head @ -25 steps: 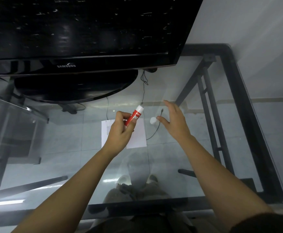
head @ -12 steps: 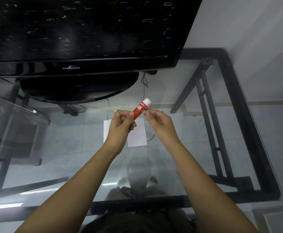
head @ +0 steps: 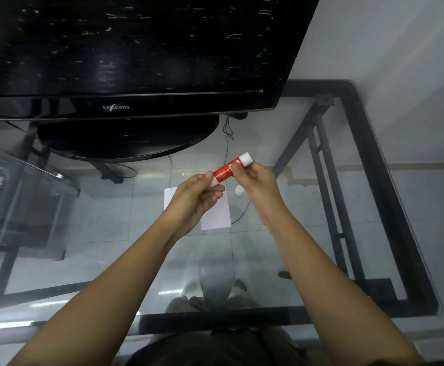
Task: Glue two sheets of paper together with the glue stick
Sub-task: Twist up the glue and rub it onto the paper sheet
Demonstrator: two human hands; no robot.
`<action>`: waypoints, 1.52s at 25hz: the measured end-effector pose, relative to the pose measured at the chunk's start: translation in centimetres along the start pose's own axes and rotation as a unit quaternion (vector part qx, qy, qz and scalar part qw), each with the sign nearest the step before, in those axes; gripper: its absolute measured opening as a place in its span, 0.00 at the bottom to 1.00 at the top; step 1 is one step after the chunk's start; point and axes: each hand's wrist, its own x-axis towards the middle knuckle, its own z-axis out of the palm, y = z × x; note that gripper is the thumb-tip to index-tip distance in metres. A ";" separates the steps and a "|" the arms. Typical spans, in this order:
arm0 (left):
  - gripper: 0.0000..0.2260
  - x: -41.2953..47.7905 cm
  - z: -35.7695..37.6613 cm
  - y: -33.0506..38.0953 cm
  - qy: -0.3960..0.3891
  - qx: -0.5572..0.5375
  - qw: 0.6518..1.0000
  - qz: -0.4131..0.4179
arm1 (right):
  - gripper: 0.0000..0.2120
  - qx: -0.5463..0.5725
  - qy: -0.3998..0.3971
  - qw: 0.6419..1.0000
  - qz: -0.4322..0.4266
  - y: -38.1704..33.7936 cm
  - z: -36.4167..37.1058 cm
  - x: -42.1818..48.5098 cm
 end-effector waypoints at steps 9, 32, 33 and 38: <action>0.08 -1.6 0.7 -0.4 0.108 0.509 0.738 0.431 | 0.10 -0.001 0.024 1.000 -0.006 -1.1 0.4 -0.7; 0.16 -2.1 0.9 0.1 0.050 0.297 0.902 0.309 | 0.05 -0.045 0.051 0.997 -0.043 -2.4 -0.3 -1.8; 0.19 -2.1 1.0 -0.1 0.088 0.360 0.850 0.374 | 0.05 -0.047 0.047 0.997 -0.040 -2.4 -0.1 -1.9; 0.19 -1.5 0.2 -0.8 0.121 0.507 0.661 0.540 | 0.07 -0.045 0.040 0.998 -0.034 -2.3 0.4 -2.1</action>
